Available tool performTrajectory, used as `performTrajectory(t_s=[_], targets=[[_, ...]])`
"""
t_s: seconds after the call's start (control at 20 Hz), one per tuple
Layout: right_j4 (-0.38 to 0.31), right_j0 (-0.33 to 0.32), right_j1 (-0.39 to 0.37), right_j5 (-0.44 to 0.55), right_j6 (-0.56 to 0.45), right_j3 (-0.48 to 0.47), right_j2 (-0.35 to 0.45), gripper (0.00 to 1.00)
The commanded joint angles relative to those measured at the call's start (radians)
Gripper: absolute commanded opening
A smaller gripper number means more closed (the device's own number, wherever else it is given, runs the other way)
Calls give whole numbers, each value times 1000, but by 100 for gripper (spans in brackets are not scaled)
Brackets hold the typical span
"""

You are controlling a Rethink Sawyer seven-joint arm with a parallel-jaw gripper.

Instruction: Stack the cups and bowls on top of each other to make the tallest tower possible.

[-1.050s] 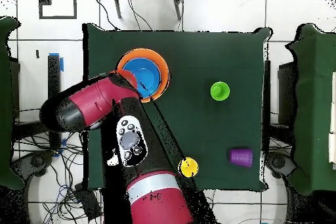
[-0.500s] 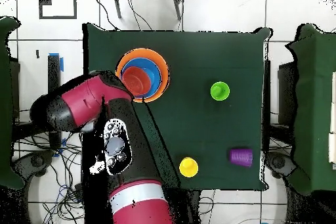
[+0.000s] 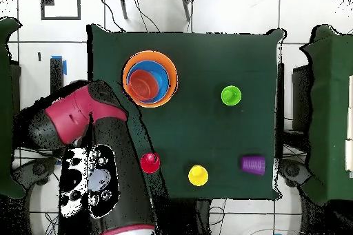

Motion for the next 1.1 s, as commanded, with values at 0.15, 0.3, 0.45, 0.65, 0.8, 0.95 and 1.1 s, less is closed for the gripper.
performTrajectory(t_s=[0.15, 0.3, 0.45, 0.65, 0.8, 0.95, 1.1], targets=[[48, 19, -40, -39, 185, 183, -52, 100], [54, 17, -33, -112, 189, 210, -62, 100], [71, 7, -18, -153, 176, 223, -55, 100], [93, -11, -3, -248, 153, 234, -35, 100], [94, -16, -1, -297, 142, 263, -38, 100], [95, -19, -9, -328, 138, 303, -50, 100], [92, -22, 1, -360, 130, 325, -55, 100]])
